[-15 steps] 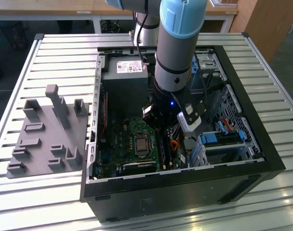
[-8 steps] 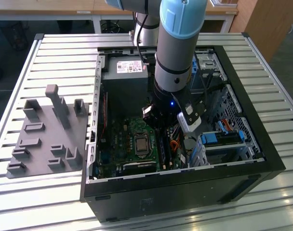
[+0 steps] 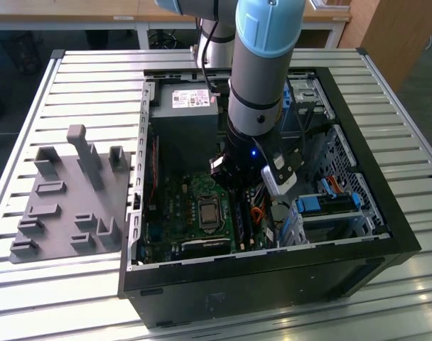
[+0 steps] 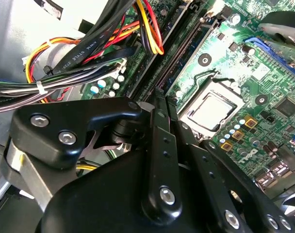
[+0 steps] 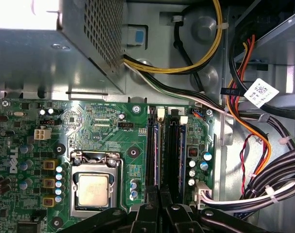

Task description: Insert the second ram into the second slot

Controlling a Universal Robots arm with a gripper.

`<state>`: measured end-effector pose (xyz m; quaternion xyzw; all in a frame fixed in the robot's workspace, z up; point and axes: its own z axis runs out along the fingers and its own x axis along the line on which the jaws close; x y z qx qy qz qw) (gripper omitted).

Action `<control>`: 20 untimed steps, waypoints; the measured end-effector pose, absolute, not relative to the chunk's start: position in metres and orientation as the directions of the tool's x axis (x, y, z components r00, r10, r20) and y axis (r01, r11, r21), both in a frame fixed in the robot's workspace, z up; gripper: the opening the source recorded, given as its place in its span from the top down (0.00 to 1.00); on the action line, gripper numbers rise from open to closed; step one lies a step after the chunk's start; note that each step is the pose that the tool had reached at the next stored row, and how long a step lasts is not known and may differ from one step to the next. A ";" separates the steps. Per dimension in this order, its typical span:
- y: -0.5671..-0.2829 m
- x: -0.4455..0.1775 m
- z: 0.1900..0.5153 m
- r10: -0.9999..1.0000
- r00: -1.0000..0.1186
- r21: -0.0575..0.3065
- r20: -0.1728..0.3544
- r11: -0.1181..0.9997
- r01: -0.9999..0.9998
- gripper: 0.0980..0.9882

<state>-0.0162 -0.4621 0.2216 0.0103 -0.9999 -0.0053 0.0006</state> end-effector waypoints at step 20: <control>-0.462 -0.015 0.219 0.020 -1.000 0.010 0.001 1.000 0.020 0.96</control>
